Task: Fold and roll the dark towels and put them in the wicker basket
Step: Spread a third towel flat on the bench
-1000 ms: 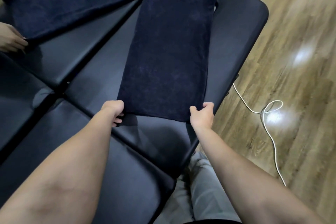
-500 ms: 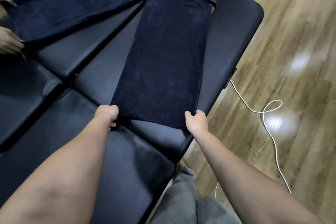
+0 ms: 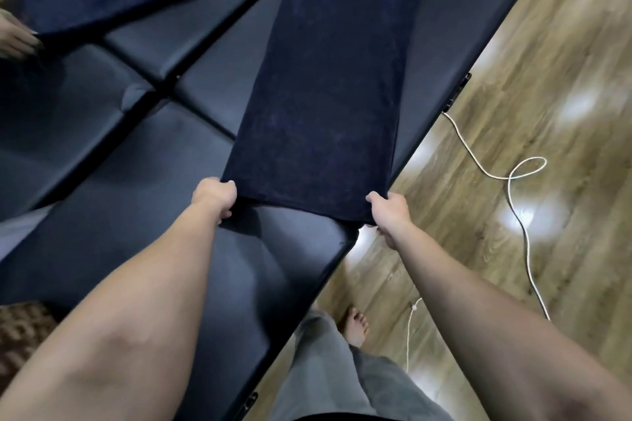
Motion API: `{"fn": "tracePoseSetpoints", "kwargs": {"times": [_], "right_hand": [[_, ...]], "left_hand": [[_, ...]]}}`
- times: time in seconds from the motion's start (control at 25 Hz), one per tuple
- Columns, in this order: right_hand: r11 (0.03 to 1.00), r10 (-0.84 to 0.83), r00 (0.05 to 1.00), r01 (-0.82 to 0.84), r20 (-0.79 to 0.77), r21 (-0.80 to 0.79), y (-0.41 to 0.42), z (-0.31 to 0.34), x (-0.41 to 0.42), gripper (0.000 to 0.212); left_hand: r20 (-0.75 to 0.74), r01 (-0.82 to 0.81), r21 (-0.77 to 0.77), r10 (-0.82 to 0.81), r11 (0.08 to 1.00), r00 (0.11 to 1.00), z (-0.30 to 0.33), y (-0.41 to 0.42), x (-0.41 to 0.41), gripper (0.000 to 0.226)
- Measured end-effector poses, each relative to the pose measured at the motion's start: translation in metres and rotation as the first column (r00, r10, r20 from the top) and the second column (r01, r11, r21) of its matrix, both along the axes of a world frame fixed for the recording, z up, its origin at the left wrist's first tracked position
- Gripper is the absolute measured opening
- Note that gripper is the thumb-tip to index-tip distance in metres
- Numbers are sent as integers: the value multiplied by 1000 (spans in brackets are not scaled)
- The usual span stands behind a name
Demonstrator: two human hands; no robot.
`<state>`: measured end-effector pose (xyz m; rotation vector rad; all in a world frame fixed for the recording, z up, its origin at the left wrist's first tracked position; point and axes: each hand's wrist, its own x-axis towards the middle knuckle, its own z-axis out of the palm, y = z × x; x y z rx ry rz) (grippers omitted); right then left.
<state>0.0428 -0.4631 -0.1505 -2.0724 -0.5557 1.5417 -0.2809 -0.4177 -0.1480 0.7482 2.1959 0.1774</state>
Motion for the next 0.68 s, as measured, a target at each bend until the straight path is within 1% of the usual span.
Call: {"fn": "tracePoseSetpoints", "kwargs": {"times": [0.08, 0.16, 0.24, 0.28, 0.36, 0.4, 0.44, 0.48, 0.52, 0.56, 0.6, 0.64, 0.68], "right_hand": [[1000, 8, 1000, -8, -5, 10, -10, -4, -5, 22], [993, 38, 998, -42, 43, 109, -17, -4, -12, 19], [966, 69, 983, -109, 172, 233, -25, -2, -13, 23], [954, 75, 968, -140, 240, 266, -29, -1, -12, 24], [927, 103, 917, -229, 385, 298, -34, -3, -5, 31], [900, 147, 874, -313, 463, 304, -35, -5, 2, 40], [856, 217, 806, -428, 551, 290, -34, -10, 9, 51], [788, 295, 707, -560, 642, 255, -32, -14, 15, 60], [699, 349, 579, -685, 737, 206, -30, -20, 21, 65], [586, 368, 421, -797, 829, 144, -28, -26, 27, 69], [478, 355, 265, -876, 897, 70, -25, -31, 33, 73], [403, 332, 151, -915, 931, 5, -24, -34, 38, 76], [359, 313, 77, -932, 947, -43, -23, -38, 42, 80]], "left_hand": [[14, 25, 9, -25, 1000, 1000, 1, -5, -8, 19], [42, 90, 66, -93, 994, 995, -5, -8, -19, 20], [31, 191, 133, -197, 972, 980, -18, -12, -32, 21], [5, 226, 165, -230, 960, 973, -22, -16, -37, 24], [-47, 318, 243, -317, 916, 947, -16, -21, -40, 35], [-72, 408, 273, -404, 871, 912, -11, -21, -40, 46], [-99, 515, 270, -509, 814, 855, -7, -20, -39, 57], [-130, 617, 254, -605, 745, 785, -5, -19, -40, 66], [-157, 692, 235, -676, 682, 720, -2, -18, -40, 71], [-180, 750, 220, -729, 624, 660, -4, -16, -42, 73], [-200, 790, 195, -765, 582, 613, -6, -12, -45, 73], [-219, 814, 188, -785, 549, 580, -10, -9, -48, 72], [-237, 833, 192, -799, 519, 552, -12, -8, -50, 69]]}}
